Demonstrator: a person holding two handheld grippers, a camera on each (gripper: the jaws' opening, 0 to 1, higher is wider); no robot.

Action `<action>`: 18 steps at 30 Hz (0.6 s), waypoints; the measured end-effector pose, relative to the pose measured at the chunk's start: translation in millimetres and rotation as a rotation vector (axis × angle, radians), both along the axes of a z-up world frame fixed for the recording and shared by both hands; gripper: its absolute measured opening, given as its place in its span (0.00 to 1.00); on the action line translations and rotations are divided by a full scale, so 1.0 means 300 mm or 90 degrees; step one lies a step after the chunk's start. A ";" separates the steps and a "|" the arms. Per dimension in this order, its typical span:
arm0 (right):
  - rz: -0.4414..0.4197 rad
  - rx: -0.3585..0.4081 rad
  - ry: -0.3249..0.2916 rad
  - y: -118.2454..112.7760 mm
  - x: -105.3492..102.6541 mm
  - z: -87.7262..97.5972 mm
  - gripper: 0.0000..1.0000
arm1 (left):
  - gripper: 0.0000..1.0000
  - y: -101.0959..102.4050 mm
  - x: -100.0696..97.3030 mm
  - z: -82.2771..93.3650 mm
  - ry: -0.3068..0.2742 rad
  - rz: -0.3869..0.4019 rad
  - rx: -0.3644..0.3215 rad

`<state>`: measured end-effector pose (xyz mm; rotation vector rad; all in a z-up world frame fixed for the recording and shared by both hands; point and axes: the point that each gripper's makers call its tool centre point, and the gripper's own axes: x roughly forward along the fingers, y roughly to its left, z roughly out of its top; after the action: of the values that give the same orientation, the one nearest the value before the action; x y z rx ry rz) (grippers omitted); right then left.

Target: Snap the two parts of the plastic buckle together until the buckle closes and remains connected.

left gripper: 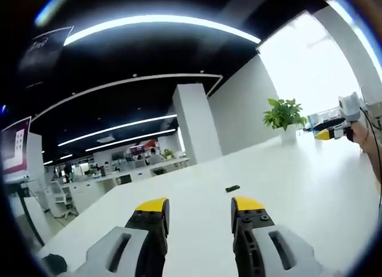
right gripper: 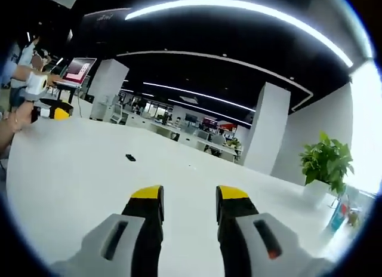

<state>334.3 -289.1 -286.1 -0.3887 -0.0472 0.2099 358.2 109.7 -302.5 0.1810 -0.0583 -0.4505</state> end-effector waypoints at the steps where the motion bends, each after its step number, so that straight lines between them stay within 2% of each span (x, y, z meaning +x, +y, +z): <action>1: -0.003 -0.002 -0.002 -0.003 0.001 0.002 0.35 | 0.41 -0.001 -0.004 0.005 -0.005 -0.001 -0.003; 10: -0.037 -0.030 -0.006 -0.024 0.004 0.003 0.34 | 0.41 -0.028 -0.030 0.030 -0.031 -0.026 -0.004; 18: -0.039 -0.043 -0.009 -0.022 -0.001 0.005 0.33 | 0.41 -0.026 -0.043 0.046 -0.044 -0.031 -0.014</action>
<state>334.1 -295.7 -284.7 -0.4577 -0.0417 0.1481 345.3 101.8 -288.6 0.1739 -0.1359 -0.4912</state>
